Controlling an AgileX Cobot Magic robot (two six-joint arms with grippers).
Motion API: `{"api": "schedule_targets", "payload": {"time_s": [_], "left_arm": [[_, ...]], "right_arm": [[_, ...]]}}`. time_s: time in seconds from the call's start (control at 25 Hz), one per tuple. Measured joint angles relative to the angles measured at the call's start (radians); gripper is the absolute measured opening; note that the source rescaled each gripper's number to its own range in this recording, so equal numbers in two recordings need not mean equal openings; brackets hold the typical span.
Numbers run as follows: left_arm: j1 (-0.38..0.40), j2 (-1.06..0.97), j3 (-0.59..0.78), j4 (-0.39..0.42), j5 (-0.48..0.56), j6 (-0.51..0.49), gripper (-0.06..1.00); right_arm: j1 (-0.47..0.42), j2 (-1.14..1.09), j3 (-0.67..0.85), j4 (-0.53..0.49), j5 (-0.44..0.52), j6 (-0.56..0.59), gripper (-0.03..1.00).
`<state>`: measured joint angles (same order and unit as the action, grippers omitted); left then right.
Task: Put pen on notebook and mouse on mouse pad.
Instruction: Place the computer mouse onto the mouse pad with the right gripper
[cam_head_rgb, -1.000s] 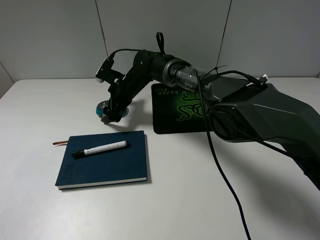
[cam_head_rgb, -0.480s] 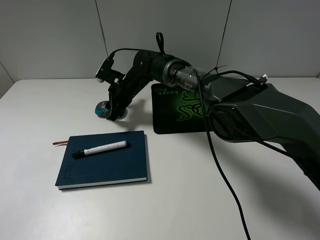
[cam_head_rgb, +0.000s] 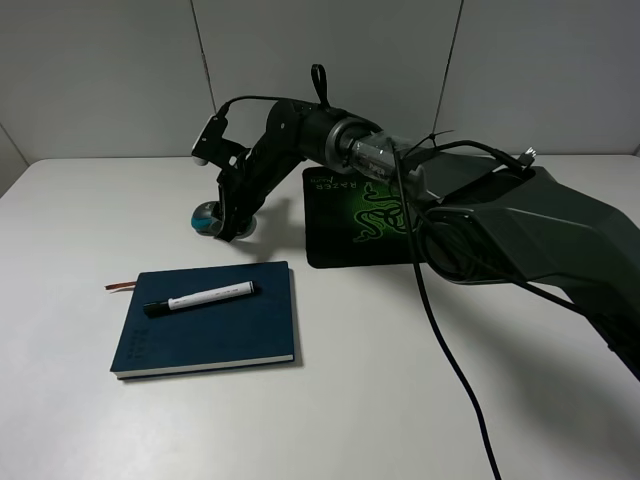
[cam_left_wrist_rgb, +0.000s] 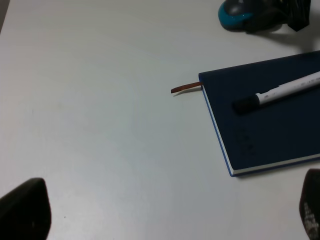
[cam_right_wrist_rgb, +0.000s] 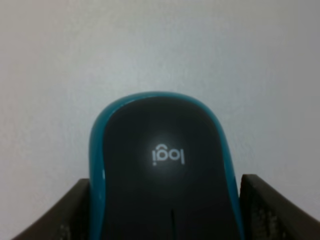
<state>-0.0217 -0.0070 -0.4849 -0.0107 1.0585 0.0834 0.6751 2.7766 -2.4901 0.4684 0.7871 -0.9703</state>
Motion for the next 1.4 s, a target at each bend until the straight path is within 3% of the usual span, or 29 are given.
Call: {"api": "schedule_targets", "payload": {"time_s": [0.4,0.76,1.04,1.4], "left_arm": [[0.0,0.0,0.0,0.0,0.0,0.0,1.0],[0.0,0.0,0.0,0.0,0.0,0.0,1.0],[0.0,0.0,0.0,0.0,0.0,0.0,1.0],[0.0,0.0,0.0,0.0,0.0,0.0,1.0]], "right_arm": [[0.0,-0.065,-0.001,-0.096,0.086,0.057,0.0],[-0.02,-0.137,-0.004,-0.151,0.244,0.104,0.0],[-0.096,-0.162,-0.004,-0.18,0.404,0.145,0.0],[-0.203,-0.173,-0.004,-0.185,0.427,0.196,0.0]]}}
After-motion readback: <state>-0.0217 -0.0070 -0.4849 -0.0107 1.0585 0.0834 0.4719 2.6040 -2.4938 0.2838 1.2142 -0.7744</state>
